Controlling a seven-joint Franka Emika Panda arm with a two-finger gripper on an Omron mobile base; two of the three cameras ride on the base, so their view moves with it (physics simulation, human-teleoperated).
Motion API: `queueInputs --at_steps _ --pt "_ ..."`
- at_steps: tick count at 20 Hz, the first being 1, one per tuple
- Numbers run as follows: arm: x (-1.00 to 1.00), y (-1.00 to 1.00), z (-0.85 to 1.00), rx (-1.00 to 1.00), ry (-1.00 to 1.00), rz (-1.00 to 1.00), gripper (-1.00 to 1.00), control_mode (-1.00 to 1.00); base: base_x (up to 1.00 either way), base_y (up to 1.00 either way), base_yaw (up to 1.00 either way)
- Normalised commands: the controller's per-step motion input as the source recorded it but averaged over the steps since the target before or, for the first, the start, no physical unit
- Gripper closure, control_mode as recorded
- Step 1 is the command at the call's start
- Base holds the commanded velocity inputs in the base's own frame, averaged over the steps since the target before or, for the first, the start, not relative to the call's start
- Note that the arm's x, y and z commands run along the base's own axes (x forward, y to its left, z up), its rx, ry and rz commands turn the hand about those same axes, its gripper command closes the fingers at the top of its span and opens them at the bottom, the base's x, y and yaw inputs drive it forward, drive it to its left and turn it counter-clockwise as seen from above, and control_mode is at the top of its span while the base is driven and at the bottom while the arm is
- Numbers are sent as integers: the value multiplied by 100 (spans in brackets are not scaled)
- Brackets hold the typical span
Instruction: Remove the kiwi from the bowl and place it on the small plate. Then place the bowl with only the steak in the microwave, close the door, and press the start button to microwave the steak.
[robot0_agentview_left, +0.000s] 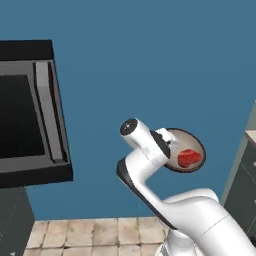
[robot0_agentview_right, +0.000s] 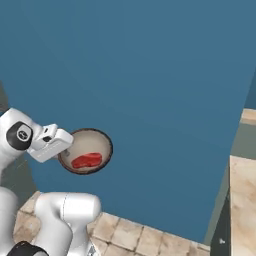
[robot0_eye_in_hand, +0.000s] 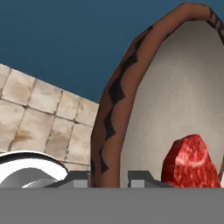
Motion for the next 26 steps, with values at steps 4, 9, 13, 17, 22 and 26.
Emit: queueInputs --at_steps 4,9,13,17,22,26 --pt "0 0 0 0 0 0 100 100 97 -47 -25" --pt "0 0 0 0 0 0 100 100 100 -8 -7" --pt "0 0 0 0 0 0 100 100 76 0 13" --pt "0 0 0 0 0 0 100 100 79 0 32" --pt "0 0 0 0 0 0 100 100 41 0 40" --pt "0 0 0 0 0 0 100 100 20 0 48"
